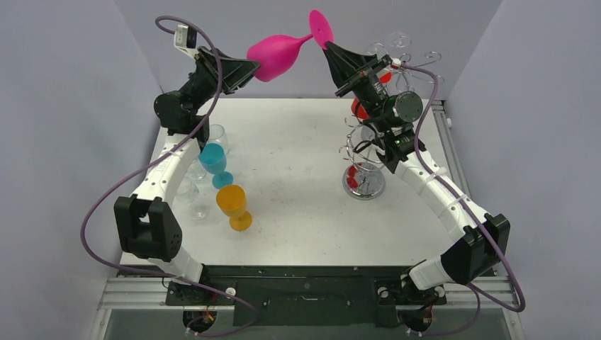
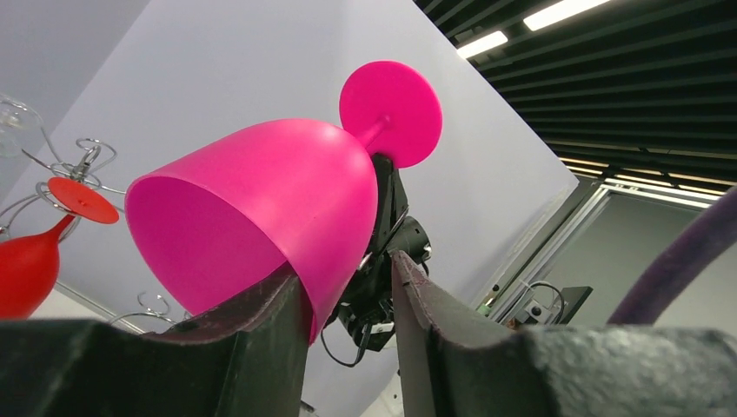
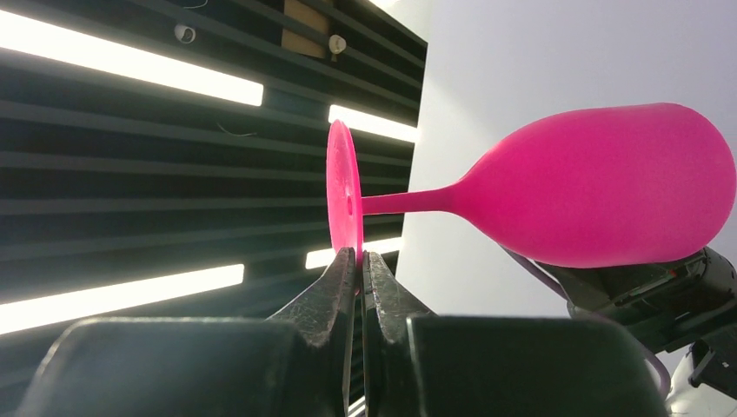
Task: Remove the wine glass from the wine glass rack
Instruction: Place the wine glass at the center of the board.
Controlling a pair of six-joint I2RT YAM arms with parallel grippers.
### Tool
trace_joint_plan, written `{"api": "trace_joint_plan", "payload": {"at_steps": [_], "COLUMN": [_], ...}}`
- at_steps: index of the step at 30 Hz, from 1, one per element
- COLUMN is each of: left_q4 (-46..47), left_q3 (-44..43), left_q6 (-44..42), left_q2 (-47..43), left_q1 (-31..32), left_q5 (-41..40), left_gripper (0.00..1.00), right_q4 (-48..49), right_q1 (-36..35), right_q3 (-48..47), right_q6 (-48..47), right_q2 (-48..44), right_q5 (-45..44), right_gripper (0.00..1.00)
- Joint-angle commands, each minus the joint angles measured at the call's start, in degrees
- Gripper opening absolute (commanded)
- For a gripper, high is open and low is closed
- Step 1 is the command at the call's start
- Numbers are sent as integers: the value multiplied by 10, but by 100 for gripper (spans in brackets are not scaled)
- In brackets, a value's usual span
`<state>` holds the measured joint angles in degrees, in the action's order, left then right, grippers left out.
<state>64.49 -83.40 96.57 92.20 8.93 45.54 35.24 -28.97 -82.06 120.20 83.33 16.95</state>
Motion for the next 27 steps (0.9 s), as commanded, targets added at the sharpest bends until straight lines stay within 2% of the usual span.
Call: {"api": "trace_joint_plan", "payload": {"at_steps": [1,3,9,11,13,14,15,16,17,18,19,21,24,26,27], "left_q4": [40,21,-13,-49,-101,-151,-209,-243,-307,-338,-402,-501,-640,-760,-848], "left_q3": [-27,-30,-39,-42,-48,-51,-59,-70,-77,-92,-102,-136,-204,-259,-282], "left_q6": [10,0,0,-17,-49,-79,-96,-133,-167,-183,-215,-247,-360,-416,-467], "left_q2": [-7,-8,-9,-15,-25,-34,-38,-45,-48,-51,-50,-46,-27,-2,20], "left_q1": [8,12,14,12,10,9,6,4,0,-2,-7,-12,-16,-16,-15], "left_q5": [7,11,17,19,20,19,17,15,10,7,1,-12,-37,-63,-90], "left_gripper": [32,27,1,0,0,0,0,0,0,0,0,0,0,0,0], "right_q4": [51,55,35,13,-19,-30,-57,-73,-116,-141,-186,-246,-367,-428,-446], "right_q1": [1,3,19,30,43,47,58,63,73,79,89,101,113,115,115], "right_q3": [13,17,29,35,39,39,35,31,22,17,9,-1,-25,-59,-69], "right_q6": [58,60,37,13,-18,-30,-55,-71,-109,-129,-170,-227,-318,-401,-420], "right_q2": [-3,-5,-19,-30,-43,-49,-59,-64,-76,-83,-97,-118,-151,-163,-166], "right_q5": [16,19,31,35,38,39,41,42,42,40,36,25,-7,-35,-50], "right_gripper": [0,0,0,0,9,22,28,41,46,57,63,66,67,68,68]}}
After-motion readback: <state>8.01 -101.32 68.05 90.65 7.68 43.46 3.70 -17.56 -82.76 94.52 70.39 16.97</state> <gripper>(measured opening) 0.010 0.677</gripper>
